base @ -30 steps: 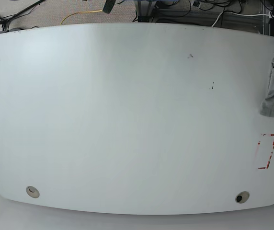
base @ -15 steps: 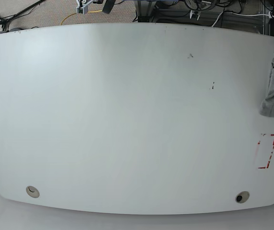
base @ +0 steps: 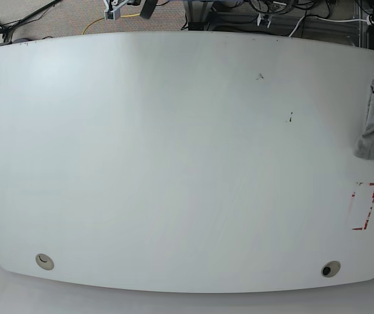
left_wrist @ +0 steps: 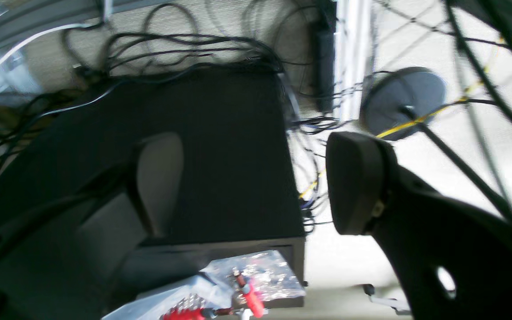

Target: Fold the T-shirt properly

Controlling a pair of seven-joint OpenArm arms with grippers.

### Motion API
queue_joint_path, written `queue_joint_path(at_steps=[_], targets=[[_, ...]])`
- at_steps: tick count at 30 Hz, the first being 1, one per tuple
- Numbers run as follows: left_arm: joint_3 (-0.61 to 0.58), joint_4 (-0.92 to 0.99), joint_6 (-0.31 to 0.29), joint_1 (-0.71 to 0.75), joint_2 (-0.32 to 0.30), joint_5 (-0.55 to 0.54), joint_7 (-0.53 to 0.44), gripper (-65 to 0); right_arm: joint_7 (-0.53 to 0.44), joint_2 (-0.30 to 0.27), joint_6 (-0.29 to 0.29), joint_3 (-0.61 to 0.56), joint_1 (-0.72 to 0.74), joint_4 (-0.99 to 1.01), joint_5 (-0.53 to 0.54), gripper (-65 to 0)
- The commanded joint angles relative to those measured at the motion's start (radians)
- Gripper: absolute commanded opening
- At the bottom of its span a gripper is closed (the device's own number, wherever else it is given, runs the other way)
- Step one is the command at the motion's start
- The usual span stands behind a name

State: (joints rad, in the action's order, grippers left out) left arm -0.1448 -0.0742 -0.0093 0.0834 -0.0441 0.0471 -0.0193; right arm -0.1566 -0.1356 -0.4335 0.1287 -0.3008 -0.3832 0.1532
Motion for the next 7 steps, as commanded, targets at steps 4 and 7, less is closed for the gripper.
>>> queue_joint_path(at_steps=[4, 7], targets=[[0.001, 0.006, 0.013, 0.006, -0.003, -0.002, -0.066, -18.5, -0.011, -0.006, -0.005, -0.001, -0.007, -0.001, 0.0, -56.4], [0.001, 0.006, 0.013, 0.006, -0.001, -0.002, -0.077, -18.5, -0.013, -0.006, -0.005, -0.001, -0.007, -0.001, 0.0, -56.4]])
